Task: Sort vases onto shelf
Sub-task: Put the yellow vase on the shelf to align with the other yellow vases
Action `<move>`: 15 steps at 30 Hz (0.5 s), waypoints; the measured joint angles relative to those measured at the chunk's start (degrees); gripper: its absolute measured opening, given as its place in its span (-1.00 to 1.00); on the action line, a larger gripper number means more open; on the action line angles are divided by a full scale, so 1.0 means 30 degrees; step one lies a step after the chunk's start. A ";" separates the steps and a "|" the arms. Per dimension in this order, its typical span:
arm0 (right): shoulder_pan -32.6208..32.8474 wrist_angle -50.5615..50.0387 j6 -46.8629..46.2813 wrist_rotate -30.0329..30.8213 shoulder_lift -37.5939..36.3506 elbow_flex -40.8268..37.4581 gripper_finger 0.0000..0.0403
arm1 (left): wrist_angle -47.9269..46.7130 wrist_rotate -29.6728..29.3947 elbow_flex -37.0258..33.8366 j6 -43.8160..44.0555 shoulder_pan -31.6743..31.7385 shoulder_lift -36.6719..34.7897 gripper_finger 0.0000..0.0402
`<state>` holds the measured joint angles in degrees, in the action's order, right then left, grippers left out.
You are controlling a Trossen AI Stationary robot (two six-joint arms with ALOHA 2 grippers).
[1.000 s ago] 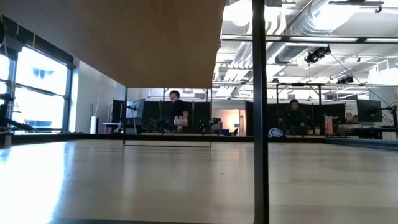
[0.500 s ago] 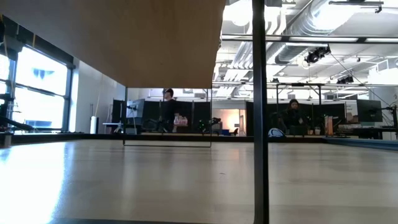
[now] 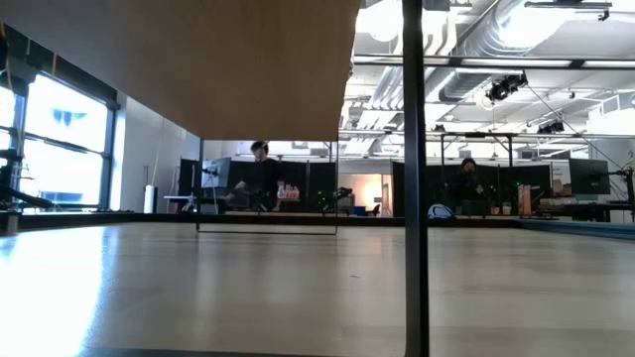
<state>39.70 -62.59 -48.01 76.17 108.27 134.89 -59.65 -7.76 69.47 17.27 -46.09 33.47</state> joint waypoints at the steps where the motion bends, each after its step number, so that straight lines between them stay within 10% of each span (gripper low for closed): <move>1: 0.0000 0.0112 -0.0056 -0.0108 0.0000 0.0000 -1.00 | 0.0286 -0.0415 0.0000 -0.0208 0.0000 0.0018 -0.53; 15: 0.0022 0.0242 -0.0984 -0.3475 0.0015 0.0000 -1.00 | 0.2321 -0.3540 0.0011 0.0478 -0.0084 0.2135 -0.53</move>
<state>39.77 -61.87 -50.96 65.74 108.31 134.89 -52.69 -18.38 69.50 18.71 -46.34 39.87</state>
